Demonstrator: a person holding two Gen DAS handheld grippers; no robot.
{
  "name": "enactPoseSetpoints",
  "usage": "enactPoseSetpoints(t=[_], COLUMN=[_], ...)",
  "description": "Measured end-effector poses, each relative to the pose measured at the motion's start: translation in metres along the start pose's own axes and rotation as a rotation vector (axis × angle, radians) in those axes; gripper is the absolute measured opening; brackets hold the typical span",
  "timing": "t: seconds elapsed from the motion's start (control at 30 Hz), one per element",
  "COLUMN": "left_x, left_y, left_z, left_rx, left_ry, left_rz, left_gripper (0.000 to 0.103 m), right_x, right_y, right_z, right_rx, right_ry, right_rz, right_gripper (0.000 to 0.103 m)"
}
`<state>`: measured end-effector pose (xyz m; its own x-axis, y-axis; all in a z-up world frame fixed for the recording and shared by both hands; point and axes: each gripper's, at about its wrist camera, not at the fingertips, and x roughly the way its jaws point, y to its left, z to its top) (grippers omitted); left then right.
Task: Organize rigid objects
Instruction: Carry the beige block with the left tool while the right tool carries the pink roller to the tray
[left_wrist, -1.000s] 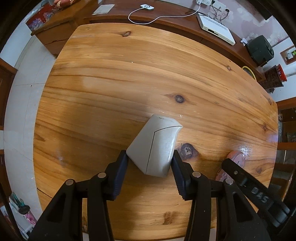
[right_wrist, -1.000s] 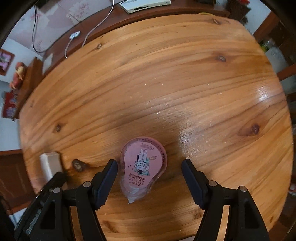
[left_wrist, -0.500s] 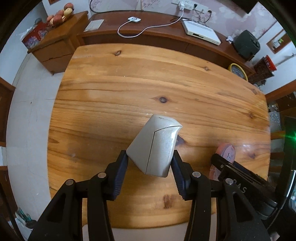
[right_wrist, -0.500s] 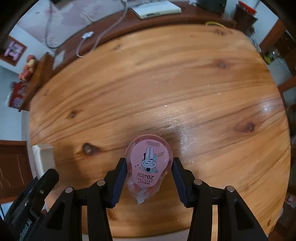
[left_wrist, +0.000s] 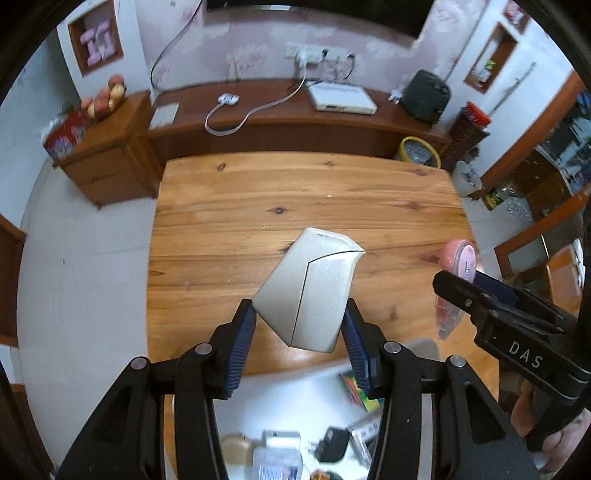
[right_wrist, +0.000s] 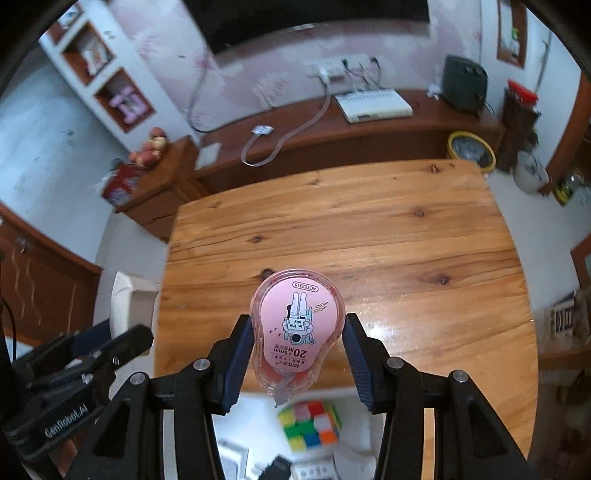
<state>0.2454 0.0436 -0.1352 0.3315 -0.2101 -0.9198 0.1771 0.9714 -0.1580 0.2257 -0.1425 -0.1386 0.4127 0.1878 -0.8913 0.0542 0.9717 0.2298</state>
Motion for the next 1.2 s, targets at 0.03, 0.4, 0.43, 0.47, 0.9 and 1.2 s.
enactPoseSetpoints(t=[0.03, 0.4, 0.43, 0.47, 0.9, 1.2], left_x=[-0.011, -0.045, -0.042, -0.038, 0.014, 0.043], left_y=[-0.002, -0.019, -0.021, -0.021, -0.026, -0.023], left_z=[-0.006, -0.074, -0.081, -0.089, -0.160, -0.188], left_rx=[0.011, 0.086, 0.092, 0.097, 0.080, 0.066], left_ry=[-0.014, -0.080, -0.073, -0.063, 0.082, 0.163], left_rz=[-0.004, 0.082, 0.094, 0.106, 0.174, 0.179], left_gripper=[0.050, 0.050, 0.050, 0.050, 0.050, 0.050], right_x=[-0.009, -0.063, -0.062, -0.057, -0.010, 0.018], right_y=[0.001, 0.013, 0.013, 0.012, 0.003, -0.002], right_z=[-0.005, -0.092, -0.100, -0.109, -0.180, -0.199], right_rx=[-0.013, -0.204, -0.212, -0.220, -0.268, -0.280], right_ry=[-0.010, -0.081, -0.074, -0.060, 0.106, 0.186], right_rz=[0.009, -0.011, -0.021, -0.032, -0.074, -0.120], right_gripper=[0.050, 0.050, 0.050, 0.050, 0.050, 0.050])
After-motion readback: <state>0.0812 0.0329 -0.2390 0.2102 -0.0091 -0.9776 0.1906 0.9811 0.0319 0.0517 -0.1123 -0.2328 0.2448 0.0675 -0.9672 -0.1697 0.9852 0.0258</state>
